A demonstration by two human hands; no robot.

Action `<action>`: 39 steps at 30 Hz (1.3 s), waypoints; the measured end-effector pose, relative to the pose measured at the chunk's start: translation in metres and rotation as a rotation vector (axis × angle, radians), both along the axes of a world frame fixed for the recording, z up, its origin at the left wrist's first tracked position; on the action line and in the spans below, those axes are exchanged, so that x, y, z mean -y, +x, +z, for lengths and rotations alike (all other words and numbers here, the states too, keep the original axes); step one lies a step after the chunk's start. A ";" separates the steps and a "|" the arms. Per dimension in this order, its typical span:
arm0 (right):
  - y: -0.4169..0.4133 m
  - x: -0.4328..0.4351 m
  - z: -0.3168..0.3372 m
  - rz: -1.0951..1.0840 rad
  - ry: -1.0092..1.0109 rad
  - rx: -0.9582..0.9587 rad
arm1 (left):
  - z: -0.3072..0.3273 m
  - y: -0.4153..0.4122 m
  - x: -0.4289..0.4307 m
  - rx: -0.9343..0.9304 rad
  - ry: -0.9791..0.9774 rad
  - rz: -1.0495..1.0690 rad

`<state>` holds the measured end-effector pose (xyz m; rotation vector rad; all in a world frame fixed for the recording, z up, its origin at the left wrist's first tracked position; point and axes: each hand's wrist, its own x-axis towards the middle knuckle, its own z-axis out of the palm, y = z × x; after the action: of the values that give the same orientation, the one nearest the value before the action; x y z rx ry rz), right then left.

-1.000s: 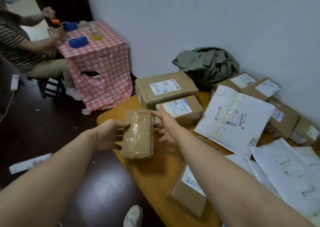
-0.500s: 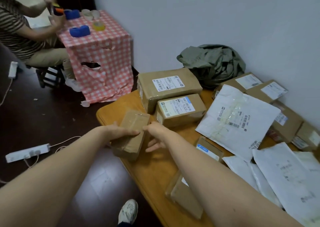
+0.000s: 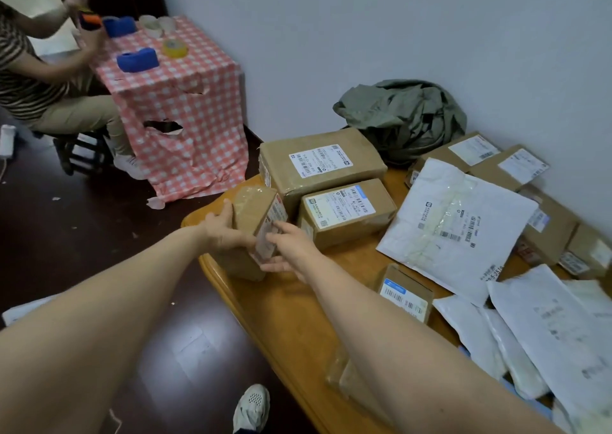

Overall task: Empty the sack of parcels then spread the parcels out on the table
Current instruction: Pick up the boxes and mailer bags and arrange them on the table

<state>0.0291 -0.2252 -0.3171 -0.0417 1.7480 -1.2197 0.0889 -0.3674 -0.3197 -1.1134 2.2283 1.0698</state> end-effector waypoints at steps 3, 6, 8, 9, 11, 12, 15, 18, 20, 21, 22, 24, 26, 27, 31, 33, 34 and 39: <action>-0.009 -0.004 0.004 0.019 0.074 -0.225 | -0.005 -0.012 0.021 -0.034 -0.064 -0.035; -0.030 -0.018 0.008 -0.082 0.154 -0.442 | -0.010 -0.025 0.035 -0.004 -0.205 -0.047; -0.042 -0.032 0.011 -0.165 0.222 -0.569 | -0.010 -0.033 0.035 -0.030 -0.350 -0.036; -0.047 -0.041 0.012 -0.213 0.254 -0.625 | -0.012 -0.037 0.034 -0.036 -0.412 -0.014; -0.051 -0.062 0.015 -0.317 0.336 -0.708 | -0.016 -0.040 0.032 -0.012 -0.450 0.006; -0.051 -0.073 0.017 -0.371 0.385 -0.745 | -0.021 -0.040 0.033 -0.003 -0.429 0.005; -0.047 -0.106 0.018 -0.430 0.617 -0.889 | -0.026 -0.043 0.026 -0.003 -0.361 -0.076; -0.033 -0.132 0.014 -0.307 0.869 -0.629 | -0.019 -0.038 0.010 0.028 -0.417 -0.071; -0.020 -0.141 0.009 -0.236 0.871 -0.400 | -0.014 -0.031 -0.002 0.018 -0.467 -0.065; -0.013 -0.144 0.005 -0.201 0.867 -0.341 | -0.010 -0.027 -0.009 0.006 -0.513 -0.083; -0.004 -0.145 0.002 -0.175 0.875 -0.315 | -0.007 -0.023 -0.016 -0.010 -0.555 -0.113; 0.013 -0.146 0.000 -0.175 0.897 -0.322 | -0.001 -0.018 -0.027 -0.042 -0.567 -0.161; 0.027 -0.144 0.001 -0.203 0.868 -0.360 | 0.001 -0.013 -0.033 -0.052 -0.507 -0.179; 0.033 -0.141 0.002 -0.198 0.834 -0.384 | -0.001 -0.010 -0.033 -0.048 -0.475 -0.193; 0.061 -0.118 0.006 -0.095 0.705 -0.408 | -0.010 -0.004 -0.027 -0.057 -0.452 -0.316; 0.070 -0.104 0.008 -0.029 0.683 -0.399 | -0.014 -0.006 -0.021 -0.059 -0.471 -0.388; 0.072 -0.096 0.009 -0.006 0.683 -0.402 | -0.015 -0.007 -0.016 -0.060 -0.484 -0.422; 0.073 -0.034 0.007 -0.058 0.628 -0.490 | -0.006 -0.009 0.009 -0.037 -0.496 -0.580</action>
<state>0.1018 -0.1913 -0.3104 0.0886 2.5123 -0.6793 0.0802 -0.3759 -0.3258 -0.5317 2.6783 0.3086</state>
